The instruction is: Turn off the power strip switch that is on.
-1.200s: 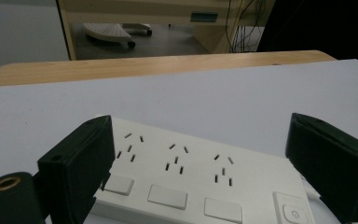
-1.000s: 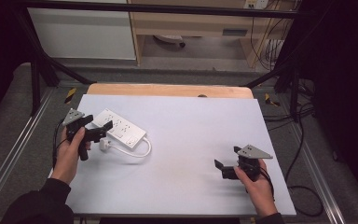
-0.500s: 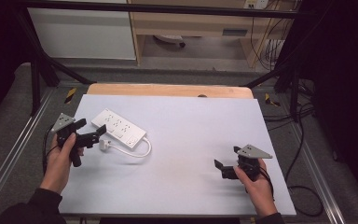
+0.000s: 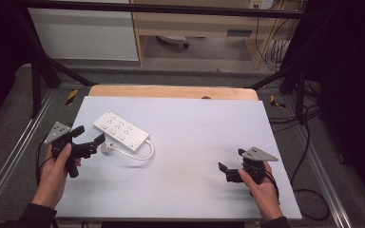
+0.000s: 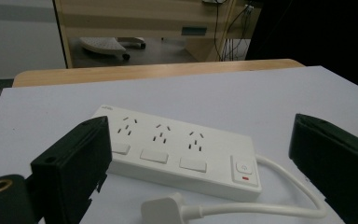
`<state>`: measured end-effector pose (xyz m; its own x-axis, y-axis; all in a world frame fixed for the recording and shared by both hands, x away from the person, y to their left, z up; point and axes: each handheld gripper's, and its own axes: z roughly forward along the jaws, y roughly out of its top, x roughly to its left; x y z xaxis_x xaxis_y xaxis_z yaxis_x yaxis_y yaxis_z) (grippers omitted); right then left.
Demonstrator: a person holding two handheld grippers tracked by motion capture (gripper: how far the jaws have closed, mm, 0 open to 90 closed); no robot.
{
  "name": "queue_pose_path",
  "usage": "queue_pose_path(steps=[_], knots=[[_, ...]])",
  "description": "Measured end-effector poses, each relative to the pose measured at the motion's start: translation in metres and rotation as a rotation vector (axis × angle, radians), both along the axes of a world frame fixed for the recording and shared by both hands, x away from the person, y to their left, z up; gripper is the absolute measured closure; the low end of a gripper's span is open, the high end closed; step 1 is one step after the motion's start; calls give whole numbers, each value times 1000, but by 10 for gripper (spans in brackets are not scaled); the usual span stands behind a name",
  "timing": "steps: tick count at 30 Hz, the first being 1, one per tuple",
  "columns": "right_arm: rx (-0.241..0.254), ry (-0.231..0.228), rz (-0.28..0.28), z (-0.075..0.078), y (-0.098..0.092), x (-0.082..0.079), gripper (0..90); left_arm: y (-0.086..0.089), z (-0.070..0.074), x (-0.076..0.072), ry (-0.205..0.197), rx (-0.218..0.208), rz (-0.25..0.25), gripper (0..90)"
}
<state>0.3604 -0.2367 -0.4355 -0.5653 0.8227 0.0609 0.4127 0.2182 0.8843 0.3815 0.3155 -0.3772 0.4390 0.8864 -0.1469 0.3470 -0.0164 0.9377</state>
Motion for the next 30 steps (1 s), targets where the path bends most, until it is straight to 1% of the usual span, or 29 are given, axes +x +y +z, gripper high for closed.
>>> queue_pose_path(steps=[12,15,21,30], knots=[[3,1,0,0,0,0,25,0,-8,-20,7,-5,-14,55],[3,1,1,0,0,0,25,0,-10,-23,8,-3,-14,55],[2,0,1,0,0,0,25,2,-17,-30,21,0,-15,55],[-1,1,2,0,0,0,25,1,-26,-38,39,13,-31,55]])
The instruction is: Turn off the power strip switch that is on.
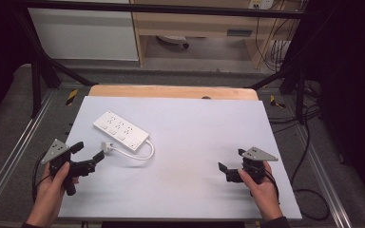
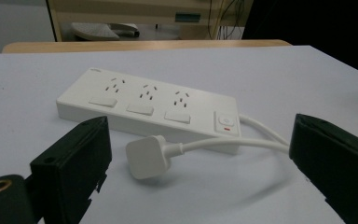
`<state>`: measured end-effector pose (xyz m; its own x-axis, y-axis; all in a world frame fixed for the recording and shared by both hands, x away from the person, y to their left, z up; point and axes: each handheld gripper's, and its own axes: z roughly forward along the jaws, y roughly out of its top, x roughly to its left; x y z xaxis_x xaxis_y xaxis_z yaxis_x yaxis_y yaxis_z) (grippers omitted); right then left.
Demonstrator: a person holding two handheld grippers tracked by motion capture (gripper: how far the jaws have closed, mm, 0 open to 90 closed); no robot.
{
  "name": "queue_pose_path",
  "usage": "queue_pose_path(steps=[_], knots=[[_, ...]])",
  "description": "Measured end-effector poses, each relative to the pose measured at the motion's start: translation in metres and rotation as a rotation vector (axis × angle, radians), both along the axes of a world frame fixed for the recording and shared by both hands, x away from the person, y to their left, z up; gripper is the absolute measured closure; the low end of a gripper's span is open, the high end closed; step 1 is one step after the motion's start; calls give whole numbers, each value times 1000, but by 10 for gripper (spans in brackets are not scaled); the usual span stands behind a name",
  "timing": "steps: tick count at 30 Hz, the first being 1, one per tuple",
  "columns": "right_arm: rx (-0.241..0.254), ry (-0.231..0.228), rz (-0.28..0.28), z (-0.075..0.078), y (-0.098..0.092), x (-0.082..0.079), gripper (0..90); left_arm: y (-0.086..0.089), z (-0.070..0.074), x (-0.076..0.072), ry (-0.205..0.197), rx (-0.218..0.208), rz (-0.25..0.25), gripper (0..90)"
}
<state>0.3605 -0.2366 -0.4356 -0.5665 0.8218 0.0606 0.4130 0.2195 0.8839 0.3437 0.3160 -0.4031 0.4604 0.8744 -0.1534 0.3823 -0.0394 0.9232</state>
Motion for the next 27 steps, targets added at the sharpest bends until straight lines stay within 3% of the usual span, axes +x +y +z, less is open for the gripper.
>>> queue_pose_path(steps=[17,19,21,24,27], knots=[[-17,8,-16,-2,-1,1,25,-16,-19,-18,52,40,-54,55],[-40,29,-42,-4,-2,2,30,-21,-23,-23,67,54,-73,56],[-70,68,-85,-9,-5,5,34,-28,-25,-26,68,96,-92,57],[-119,104,-153,-15,-10,10,36,-34,-24,-29,60,114,-115,56],[-177,151,-221,-22,-11,17,33,-35,-23,-28,53,122,-103,60]])
